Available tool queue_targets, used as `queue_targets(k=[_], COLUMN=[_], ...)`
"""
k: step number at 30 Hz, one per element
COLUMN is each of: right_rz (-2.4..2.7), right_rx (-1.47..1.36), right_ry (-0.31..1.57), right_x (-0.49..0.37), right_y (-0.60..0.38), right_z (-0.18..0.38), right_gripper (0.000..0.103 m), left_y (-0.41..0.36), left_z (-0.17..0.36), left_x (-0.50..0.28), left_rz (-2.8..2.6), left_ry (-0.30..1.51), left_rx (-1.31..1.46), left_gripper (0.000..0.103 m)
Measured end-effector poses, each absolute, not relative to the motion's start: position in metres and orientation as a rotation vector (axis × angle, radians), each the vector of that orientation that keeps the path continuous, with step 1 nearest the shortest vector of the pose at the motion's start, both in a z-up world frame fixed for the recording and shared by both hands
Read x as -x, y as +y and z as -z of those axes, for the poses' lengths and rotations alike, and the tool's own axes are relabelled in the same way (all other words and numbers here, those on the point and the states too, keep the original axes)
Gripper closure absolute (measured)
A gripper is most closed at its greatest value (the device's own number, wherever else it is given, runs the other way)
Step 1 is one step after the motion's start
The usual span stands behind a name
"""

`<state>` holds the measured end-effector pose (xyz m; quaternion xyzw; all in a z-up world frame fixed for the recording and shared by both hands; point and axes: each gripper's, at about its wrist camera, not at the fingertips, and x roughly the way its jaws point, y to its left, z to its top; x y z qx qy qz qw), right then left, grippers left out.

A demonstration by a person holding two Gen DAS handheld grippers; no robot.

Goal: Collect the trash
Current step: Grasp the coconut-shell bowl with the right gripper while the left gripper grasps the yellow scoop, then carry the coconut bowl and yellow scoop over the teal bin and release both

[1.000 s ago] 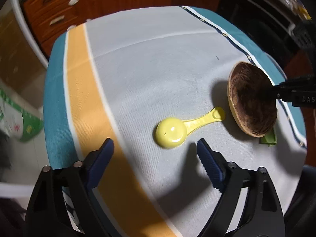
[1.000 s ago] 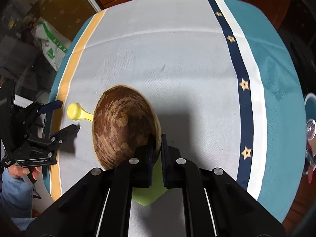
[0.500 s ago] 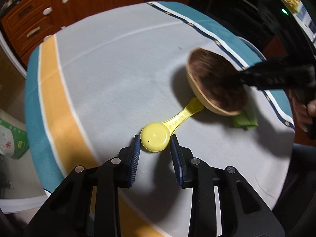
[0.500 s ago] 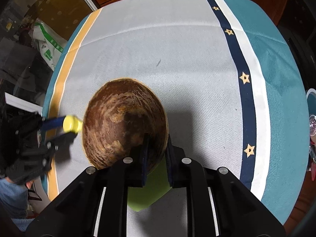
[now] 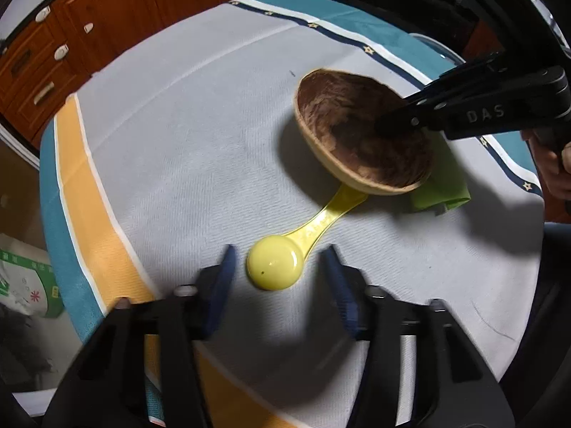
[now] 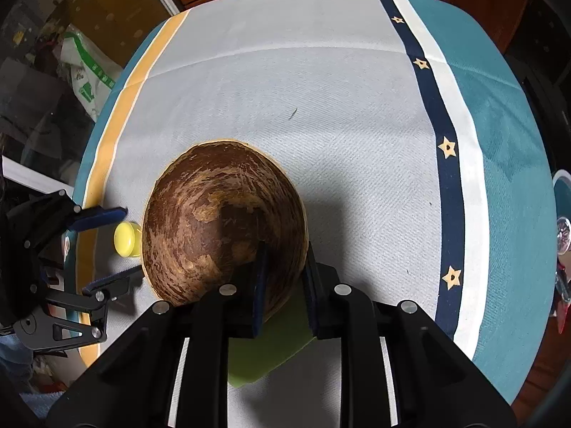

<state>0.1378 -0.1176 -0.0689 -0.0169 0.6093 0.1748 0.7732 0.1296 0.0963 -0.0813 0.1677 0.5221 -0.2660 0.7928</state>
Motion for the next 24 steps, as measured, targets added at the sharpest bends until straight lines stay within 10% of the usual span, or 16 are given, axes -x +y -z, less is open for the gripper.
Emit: queue_targets(k=[3,10,24], right_rz=[-0.428,-0.453,-0.429], right_rx=[0.012,-0.043,-0.137], right_ry=[1.321,1.295,1.103], right_x=[-0.137,-0.137,-0.130], right_y=[-0.113,-0.112,-0.160], right_z=[0.069,0.060,-0.013], right_gripper=[0.058,0.095,0.097], left_y=[0.090,0.093,0.108], left_z=[0.080,0.074,0.025], left_x=[-0.125,-0.117,-0.114], left_rz=[0.562,0.482,0.407], left_ry=[1.121,1.139,1.077], left_rx=[-0.361,-0.321,-0.172], left_gripper=[0.071,0.071,0.071])
